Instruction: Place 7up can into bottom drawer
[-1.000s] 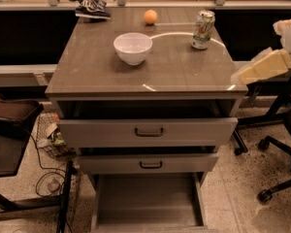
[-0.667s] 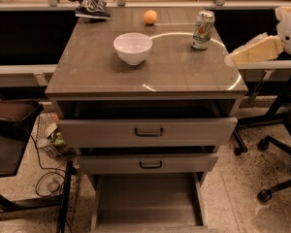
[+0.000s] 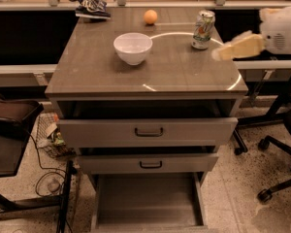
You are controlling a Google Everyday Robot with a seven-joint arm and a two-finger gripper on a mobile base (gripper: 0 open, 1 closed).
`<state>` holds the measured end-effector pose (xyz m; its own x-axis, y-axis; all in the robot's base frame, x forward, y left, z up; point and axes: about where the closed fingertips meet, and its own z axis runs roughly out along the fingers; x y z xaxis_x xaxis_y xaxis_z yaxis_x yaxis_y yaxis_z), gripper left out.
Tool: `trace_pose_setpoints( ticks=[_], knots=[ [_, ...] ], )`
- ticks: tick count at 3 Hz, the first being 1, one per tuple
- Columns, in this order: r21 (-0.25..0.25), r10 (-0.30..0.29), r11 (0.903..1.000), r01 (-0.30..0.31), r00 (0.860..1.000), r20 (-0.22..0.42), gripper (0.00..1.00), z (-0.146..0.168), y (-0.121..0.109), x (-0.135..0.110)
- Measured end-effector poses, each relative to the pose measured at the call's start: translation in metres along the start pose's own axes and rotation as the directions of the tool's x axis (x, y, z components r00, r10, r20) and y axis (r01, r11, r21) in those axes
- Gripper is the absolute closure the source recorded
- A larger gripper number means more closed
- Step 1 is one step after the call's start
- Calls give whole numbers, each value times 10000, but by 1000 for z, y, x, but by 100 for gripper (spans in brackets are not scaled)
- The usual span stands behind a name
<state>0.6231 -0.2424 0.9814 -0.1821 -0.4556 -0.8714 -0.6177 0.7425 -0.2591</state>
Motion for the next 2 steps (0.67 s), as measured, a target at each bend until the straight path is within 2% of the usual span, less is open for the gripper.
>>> trace_pose_setpoints(
  ticks=[1,2],
  knots=[
    [-381,1142,9932,-1098,9823,1482,0,76,-29,3],
    [-567,1718,9849,-1636,9643,2016,0,109,-46,9]
  ],
)
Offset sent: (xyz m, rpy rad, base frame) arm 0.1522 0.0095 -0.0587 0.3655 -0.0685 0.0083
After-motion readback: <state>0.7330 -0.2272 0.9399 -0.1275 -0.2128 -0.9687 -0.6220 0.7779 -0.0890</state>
